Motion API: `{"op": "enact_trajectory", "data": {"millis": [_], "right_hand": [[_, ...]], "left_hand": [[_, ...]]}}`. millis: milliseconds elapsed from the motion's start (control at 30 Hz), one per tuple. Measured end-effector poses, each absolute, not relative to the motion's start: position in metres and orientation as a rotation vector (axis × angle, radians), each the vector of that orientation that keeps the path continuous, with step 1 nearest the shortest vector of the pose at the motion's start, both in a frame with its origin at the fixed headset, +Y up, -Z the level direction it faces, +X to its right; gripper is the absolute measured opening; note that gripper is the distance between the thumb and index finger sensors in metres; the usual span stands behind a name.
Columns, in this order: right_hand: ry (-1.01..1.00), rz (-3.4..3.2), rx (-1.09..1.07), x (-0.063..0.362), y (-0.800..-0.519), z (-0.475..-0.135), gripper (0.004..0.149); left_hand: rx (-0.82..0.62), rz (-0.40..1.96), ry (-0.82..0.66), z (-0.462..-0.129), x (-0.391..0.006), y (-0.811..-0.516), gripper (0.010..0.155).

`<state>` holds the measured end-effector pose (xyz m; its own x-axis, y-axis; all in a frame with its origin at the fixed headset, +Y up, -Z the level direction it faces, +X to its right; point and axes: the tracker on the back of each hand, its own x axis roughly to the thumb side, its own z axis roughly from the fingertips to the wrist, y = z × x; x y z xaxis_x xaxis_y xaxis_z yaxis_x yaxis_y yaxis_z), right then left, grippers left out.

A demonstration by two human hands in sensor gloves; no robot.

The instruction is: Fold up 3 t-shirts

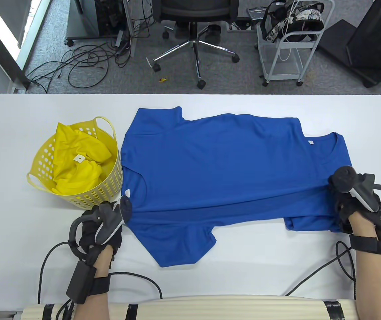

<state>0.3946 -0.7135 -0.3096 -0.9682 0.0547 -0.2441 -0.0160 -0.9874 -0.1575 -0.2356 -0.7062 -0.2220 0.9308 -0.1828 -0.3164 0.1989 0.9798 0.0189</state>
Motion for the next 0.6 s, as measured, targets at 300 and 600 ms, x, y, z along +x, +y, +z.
{"op": "enact_trajectory", "data": {"millis": [300,600], "right_hand": [[0.119,3.088,-0.256,0.396,-0.712,-0.303,0.039],[-0.066,3.033,-0.204,0.397,-0.715,-0.3,0.051]], "left_hand": [[-0.187,-0.288,0.332,-0.218,-0.232,-0.715,0.044],[-0.363,-0.315,0.267,-0.226,-0.218,-0.748,0.064]]}}
